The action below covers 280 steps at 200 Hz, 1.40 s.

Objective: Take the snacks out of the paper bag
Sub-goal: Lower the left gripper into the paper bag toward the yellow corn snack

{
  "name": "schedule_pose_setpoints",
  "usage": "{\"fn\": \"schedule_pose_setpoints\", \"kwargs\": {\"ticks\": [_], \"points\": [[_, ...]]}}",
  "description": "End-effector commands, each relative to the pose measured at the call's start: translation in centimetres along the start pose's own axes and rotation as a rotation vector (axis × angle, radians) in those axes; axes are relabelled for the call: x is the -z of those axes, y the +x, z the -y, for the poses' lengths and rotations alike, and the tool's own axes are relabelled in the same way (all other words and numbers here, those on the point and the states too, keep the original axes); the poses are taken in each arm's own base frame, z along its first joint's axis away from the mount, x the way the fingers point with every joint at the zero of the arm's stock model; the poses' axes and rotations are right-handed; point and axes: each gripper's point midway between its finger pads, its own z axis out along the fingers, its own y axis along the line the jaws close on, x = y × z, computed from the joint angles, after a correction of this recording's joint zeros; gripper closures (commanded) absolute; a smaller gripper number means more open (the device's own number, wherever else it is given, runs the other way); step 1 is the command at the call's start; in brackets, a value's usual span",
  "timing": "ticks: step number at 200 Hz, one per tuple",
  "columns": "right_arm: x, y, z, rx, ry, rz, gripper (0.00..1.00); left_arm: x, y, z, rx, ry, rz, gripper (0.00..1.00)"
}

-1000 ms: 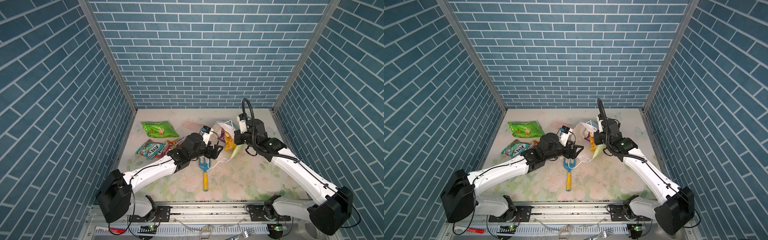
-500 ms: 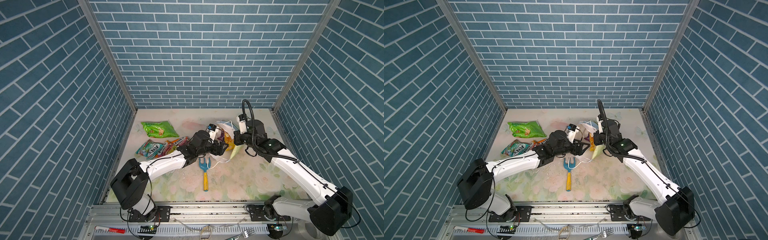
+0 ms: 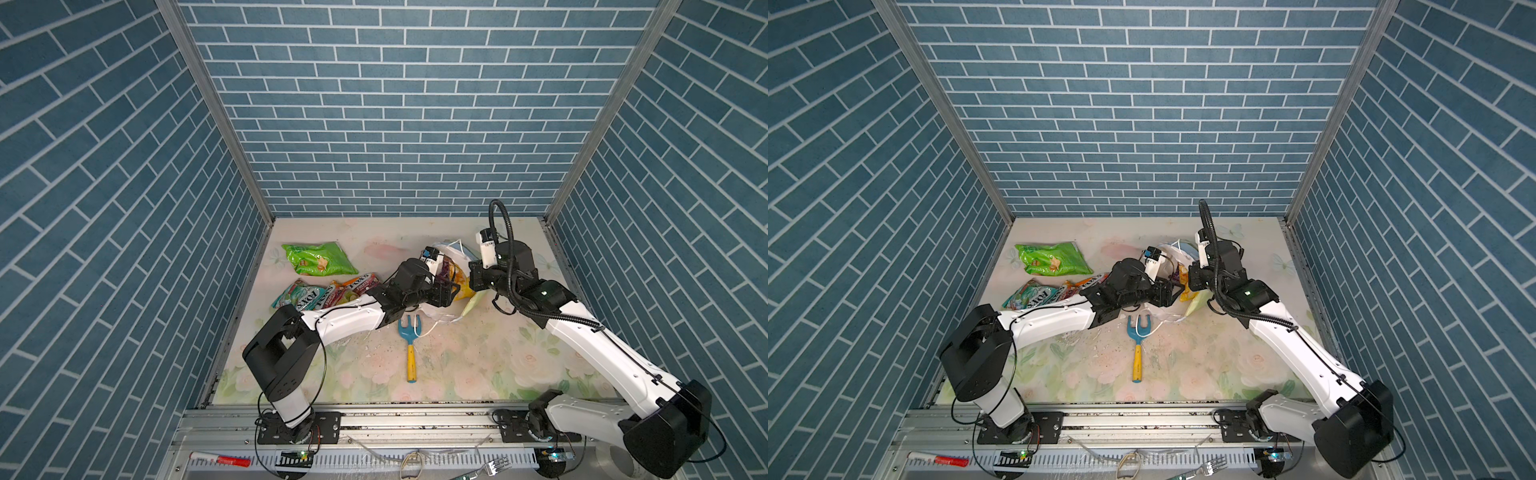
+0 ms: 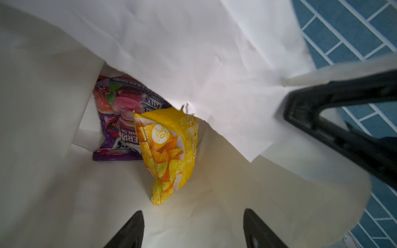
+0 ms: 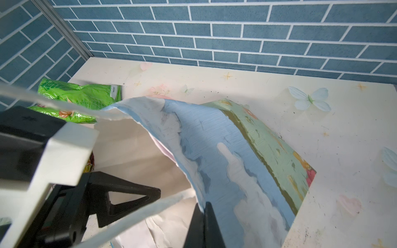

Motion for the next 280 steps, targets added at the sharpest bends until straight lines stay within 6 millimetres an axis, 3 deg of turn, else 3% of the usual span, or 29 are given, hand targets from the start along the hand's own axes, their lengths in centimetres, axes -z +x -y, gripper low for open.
{"fn": "schedule_pose_setpoints", "kwargs": {"ticks": [1, 32, 85, 280], "points": [[0.8, -0.6, -0.1, -0.040, -0.009, 0.037, 1.00, -0.8, -0.8, -0.2, -0.025, -0.020, 0.028, 0.26], [0.8, -0.7, 0.0, -0.045, -0.006, 0.040, 1.00, -1.6, -0.5, -0.7, -0.031, -0.034, 0.019, 0.24], [1.0, -0.7, 0.0, -0.062, -0.008, 0.048, 1.00, -2.5, -0.4, -1.8, -0.047, -0.072, 0.029, 0.08], [1.6, -1.4, 0.7, -0.056, 0.033, 0.077, 1.00, -8.0, 0.4, -3.3, -0.012, -0.075, -0.006, 0.07]]}}
